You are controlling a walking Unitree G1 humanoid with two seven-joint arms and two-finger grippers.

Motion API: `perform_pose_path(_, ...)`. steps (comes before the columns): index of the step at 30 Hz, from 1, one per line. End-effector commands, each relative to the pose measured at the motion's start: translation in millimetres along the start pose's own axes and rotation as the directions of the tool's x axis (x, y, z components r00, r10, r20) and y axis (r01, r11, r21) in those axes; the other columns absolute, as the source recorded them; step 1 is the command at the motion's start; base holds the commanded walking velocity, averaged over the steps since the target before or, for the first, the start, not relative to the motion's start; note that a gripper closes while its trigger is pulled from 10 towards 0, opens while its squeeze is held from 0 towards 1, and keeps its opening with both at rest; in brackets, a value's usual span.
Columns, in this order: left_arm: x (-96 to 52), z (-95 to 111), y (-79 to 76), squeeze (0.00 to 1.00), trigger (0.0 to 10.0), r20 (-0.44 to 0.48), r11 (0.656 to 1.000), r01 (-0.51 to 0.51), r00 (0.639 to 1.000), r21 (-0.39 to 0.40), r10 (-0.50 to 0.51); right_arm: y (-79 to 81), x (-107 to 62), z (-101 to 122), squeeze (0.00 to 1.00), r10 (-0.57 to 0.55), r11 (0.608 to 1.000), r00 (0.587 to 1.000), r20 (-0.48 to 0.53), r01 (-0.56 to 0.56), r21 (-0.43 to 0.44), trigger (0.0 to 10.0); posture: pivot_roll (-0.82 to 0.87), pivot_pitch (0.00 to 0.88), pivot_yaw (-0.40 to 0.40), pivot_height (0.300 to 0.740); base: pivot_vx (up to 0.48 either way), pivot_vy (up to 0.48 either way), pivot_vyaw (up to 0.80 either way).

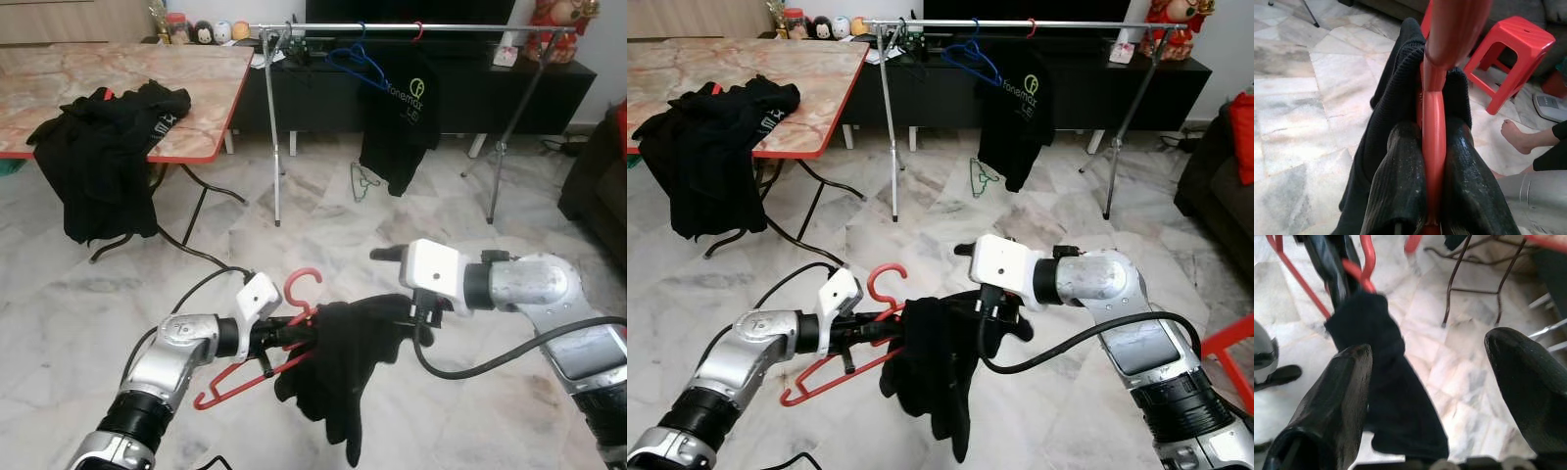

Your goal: Hang hanger

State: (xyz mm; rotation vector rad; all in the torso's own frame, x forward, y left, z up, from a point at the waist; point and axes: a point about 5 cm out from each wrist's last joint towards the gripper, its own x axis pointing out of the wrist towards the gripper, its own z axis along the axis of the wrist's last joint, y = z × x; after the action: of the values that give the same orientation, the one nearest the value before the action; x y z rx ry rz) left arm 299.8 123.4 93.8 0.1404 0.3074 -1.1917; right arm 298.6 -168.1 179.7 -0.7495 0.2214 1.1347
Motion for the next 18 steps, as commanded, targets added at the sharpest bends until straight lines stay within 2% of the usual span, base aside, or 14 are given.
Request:
perform_pose_path(1,-2.2,10.0,-2.7,0.00,10.0,0.014,0.996,0.041,0.999,0.077,-0.042,-0.7,-2.6,-5.0,0.00,0.041,0.999,0.999,-0.020,-0.041,-0.005,10.0,-0.13,0.000,-0.045,0.740,0.000,0.000,0.00)
perform_pose_path(3,-4.9,9.3,-4.3,0.00,10.0,0.010,0.993,0.062,0.998,0.100,-0.063,2.9,-2.4,-7.0,0.00,0.102,0.994,0.995,0.022,-0.102,0.041,10.0,-0.13,0.000,-0.047,0.740,0.000,0.000,0.00)
perform_pose_path(6,-6.6,9.2,-5.5,0.00,10.0,0.006,0.988,0.083,0.996,0.129,-0.084,7.2,-2.6,-11.2,0.00,0.167,0.984,0.985,0.049,-0.169,0.059,10.0,-0.13,0.000,-0.047,0.740,0.000,0.000,0.00)
perform_pose_path(18,-8.1,8.6,-11.5,0.00,10.0,-0.022,0.972,0.171,0.985,0.161,-0.170,10.0,4.9,-35.3,0.00,0.347,0.933,0.938,0.017,-0.347,0.095,10.0,-0.11,0.000,-0.057,0.740,0.000,0.000,0.00)
